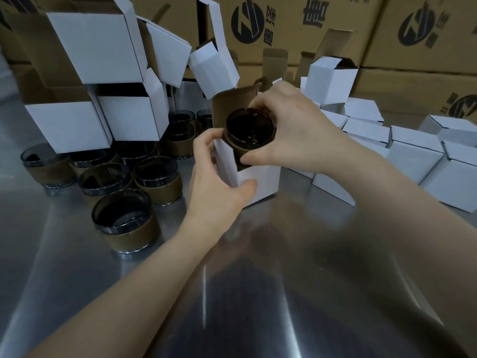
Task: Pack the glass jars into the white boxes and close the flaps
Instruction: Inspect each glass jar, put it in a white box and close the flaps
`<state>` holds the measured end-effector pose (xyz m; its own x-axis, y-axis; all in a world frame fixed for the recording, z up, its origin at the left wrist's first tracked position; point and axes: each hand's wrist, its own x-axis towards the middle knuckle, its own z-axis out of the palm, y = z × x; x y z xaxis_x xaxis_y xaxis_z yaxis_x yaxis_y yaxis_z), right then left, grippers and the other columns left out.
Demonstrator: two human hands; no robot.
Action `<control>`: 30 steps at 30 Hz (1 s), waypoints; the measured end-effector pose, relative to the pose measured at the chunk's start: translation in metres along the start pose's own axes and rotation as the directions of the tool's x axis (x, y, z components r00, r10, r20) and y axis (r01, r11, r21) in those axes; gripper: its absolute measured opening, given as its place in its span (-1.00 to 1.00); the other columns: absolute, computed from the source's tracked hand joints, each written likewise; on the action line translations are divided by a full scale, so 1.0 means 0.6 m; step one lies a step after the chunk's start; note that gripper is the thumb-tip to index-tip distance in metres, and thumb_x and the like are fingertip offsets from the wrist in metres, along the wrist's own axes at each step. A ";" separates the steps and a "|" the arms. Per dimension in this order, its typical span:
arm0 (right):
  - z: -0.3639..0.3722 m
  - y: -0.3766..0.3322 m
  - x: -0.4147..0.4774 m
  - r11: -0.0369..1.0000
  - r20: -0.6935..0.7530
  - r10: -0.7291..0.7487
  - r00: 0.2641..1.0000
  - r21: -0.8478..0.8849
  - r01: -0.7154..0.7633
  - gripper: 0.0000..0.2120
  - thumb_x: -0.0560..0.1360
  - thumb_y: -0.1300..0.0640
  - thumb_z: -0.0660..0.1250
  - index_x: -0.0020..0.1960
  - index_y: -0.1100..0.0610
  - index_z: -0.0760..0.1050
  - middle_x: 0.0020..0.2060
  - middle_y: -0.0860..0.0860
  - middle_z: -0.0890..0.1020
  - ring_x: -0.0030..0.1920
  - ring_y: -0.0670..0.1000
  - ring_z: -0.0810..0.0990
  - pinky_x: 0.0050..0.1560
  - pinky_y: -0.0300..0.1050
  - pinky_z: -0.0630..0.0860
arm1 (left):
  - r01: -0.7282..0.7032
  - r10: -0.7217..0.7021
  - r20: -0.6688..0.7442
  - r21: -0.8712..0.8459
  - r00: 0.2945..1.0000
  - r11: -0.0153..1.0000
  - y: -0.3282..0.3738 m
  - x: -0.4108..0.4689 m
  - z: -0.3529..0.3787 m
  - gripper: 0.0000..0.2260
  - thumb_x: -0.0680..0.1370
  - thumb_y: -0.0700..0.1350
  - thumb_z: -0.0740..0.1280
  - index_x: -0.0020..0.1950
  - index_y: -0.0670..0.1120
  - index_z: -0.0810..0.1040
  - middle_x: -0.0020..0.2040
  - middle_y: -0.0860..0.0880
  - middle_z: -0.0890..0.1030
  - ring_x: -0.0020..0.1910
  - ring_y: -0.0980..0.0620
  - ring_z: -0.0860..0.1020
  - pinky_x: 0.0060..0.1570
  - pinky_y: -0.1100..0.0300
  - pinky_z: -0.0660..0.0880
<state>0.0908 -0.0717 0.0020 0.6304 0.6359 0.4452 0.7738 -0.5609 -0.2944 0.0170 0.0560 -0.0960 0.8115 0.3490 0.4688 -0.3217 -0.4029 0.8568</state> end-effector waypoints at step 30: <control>-0.002 -0.035 0.076 0.902 0.522 0.427 0.738 -0.298 -0.311 -0.73 0.37 0.02 0.53 -0.20 0.06 0.44 -0.07 0.06 0.55 0.03 0.12 0.59 0.11 0.05 0.60 | 0.006 -0.010 0.037 0.110 0.999 0.994 0.012 -0.003 -0.002 -0.28 0.41 -0.14 0.54 0.40 0.25 0.23 0.36 0.26 0.29 0.43 0.15 0.28 0.42 0.09 0.28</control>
<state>0.1036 -0.0315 0.0294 0.8283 0.5070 -0.2384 0.4839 -0.8619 -0.1516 0.0130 0.0536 -0.0906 0.8323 0.3212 0.4518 -0.2615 -0.4912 0.8309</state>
